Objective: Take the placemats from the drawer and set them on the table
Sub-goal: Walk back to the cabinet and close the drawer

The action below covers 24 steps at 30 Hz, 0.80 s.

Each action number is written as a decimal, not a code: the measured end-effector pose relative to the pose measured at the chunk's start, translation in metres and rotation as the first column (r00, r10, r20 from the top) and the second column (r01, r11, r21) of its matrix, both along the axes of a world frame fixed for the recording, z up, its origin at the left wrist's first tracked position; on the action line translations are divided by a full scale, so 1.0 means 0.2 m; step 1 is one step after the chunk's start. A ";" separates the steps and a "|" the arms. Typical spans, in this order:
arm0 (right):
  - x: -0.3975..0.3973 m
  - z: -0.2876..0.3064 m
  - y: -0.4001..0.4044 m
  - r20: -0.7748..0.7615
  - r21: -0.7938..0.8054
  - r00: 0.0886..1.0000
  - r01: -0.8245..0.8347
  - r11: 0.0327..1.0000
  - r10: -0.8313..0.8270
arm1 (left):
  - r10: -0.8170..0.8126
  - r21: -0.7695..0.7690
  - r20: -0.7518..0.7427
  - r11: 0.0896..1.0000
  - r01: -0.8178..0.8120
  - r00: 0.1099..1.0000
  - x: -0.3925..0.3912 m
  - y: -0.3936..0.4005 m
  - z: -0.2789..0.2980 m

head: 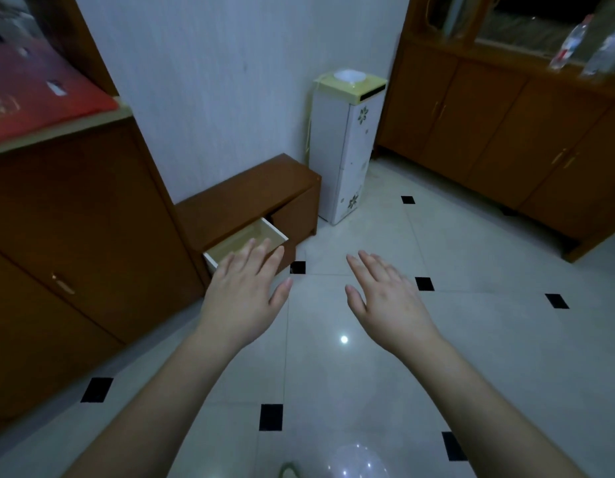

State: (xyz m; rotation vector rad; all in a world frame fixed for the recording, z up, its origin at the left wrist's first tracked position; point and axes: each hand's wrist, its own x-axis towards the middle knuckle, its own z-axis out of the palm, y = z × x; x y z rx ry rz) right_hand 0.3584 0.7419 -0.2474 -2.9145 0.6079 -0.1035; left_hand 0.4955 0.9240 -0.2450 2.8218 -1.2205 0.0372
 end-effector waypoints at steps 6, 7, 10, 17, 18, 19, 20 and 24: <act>0.30 -0.03 -0.02 -0.001 -0.005 0.999 -0.041 0.999 0.041 | 0.042 -0.019 -0.037 0.999 -0.042 0.998 0.22 0.00 -0.07; 0.35 -0.04 -0.02 0.003 -0.002 0.999 -0.052 0.999 0.052 | 0.050 -0.016 -0.037 0.999 -0.050 0.998 0.26 -0.01 -0.08; 0.48 -0.09 -0.06 -0.009 0.004 0.996 -0.089 0.996 0.089 | 0.065 -0.014 -0.014 0.998 -0.065 0.998 0.35 -0.04 -0.12; 0.80 -0.20 -0.26 0.011 -0.021 0.988 -0.153 0.988 0.154 | 0.139 0.003 0.084 0.990 -0.140 0.987 0.63 -0.22 -0.27; 0.86 -0.21 -0.31 0.018 -0.029 0.988 -0.155 0.987 0.156 | 0.148 0.008 0.105 0.989 -0.149 0.983 0.67 -0.27 -0.28; 0.91 -0.23 -0.36 0.027 -0.032 0.987 -0.159 0.987 0.160 | 0.152 0.015 0.107 0.988 -0.155 0.983 0.72 -0.31 -0.29; 0.97 -0.24 -0.41 0.031 -0.030 0.986 -0.162 0.986 0.163 | 0.154 0.024 0.103 0.987 -0.158 0.983 0.76 -0.36 -0.30; 1.16 -0.28 -0.60 0.037 -0.012 0.983 -0.181 0.983 0.181 | 0.155 0.047 0.117 0.986 -0.161 0.981 0.94 -0.55 -0.32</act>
